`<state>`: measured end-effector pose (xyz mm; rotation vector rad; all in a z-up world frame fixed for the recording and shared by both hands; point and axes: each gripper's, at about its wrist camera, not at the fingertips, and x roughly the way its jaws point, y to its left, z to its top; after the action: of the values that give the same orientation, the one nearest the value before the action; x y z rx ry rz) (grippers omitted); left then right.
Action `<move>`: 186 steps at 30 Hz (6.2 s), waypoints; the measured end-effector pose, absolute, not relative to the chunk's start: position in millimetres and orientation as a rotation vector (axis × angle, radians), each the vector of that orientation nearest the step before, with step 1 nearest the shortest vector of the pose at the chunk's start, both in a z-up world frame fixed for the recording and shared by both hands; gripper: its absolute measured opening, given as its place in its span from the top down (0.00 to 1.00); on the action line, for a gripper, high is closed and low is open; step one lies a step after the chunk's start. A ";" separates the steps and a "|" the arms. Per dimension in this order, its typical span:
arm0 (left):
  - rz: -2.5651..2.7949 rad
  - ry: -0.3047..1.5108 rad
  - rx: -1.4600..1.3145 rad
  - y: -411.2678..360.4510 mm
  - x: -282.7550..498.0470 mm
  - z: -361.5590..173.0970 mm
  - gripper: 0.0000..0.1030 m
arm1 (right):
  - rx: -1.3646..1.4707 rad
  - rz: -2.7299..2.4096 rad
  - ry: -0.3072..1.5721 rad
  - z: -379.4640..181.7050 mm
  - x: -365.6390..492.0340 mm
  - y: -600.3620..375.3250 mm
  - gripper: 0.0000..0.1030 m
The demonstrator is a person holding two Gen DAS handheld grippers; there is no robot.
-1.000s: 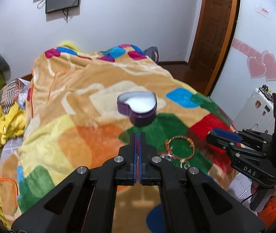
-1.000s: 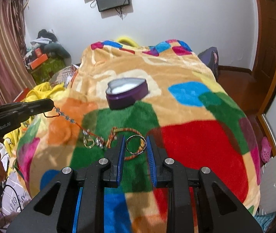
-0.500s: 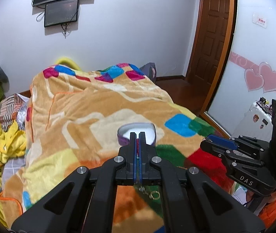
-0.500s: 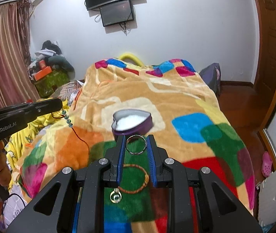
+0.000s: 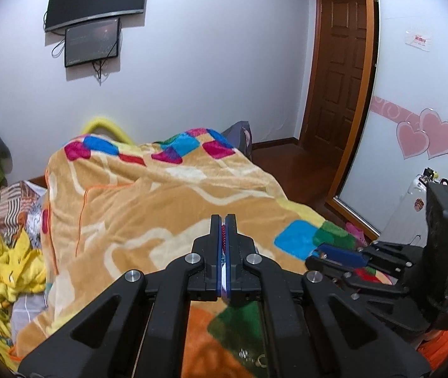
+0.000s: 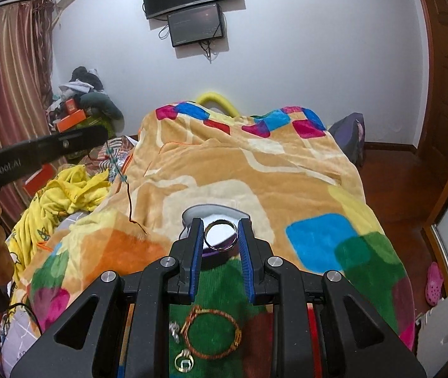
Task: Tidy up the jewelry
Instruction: 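Carry the silver ring into the purple heart tin and open the right gripper, then withdraw the right gripper from the tin back to the jewelry, then grasp the beaded bracelet with the right gripper while the left grasps the silver crown pendant, then carry bracelet and pendant into the tin and open both grippers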
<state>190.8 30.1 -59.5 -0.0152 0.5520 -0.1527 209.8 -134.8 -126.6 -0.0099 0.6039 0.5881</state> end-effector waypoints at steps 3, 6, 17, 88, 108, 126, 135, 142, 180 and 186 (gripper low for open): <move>-0.164 0.541 -0.012 26.6 199.4 -57.2 1.00 | -0.011 0.590 0.600 -126.2 216.5 -131.7 0.81; -0.183 0.537 -0.016 23.9 207.3 -57.9 1.00 | -0.005 0.596 0.602 -126.7 224.3 -129.4 0.81; -0.245 0.631 -0.060 17.9 247.3 -95.1 1.00 | -0.034 0.614 0.628 -138.7 251.0 -121.3 0.81; -0.165 0.804 -0.049 34.2 155.1 -122.5 0.61 | -0.123 0.571 0.688 -117.0 181.6 -140.0 0.74; -0.185 0.966 -0.048 17.5 139.6 -195.6 0.72 | -0.073 0.498 0.889 -191.6 172.6 -167.5 0.74; -0.177 0.984 -0.125 19.4 153.5 -219.4 0.91 | -0.008 0.541 0.912 -217.5 177.4 -157.6 0.86; -0.178 0.958 -0.107 18.0 151.2 -208.9 0.93 | -0.016 0.556 0.883 -209.2 178.9 -155.4 0.94; -0.171 0.912 -0.094 18.9 148.0 -190.9 0.93 | -0.006 0.549 0.834 -194.2 179.3 -159.1 0.94; -0.164 0.666 -0.147 40.9 187.3 -110.7 0.93 | 0.040 0.572 0.607 -126.7 214.3 -140.3 0.94; -0.168 0.671 -0.147 41.2 203.2 -116.8 0.93 | 0.042 0.576 0.613 -130.6 231.4 -133.2 0.94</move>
<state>203.2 41.2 -116.8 -0.1471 0.6712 -0.1683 231.4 -133.2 -130.6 0.0423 0.6133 0.5759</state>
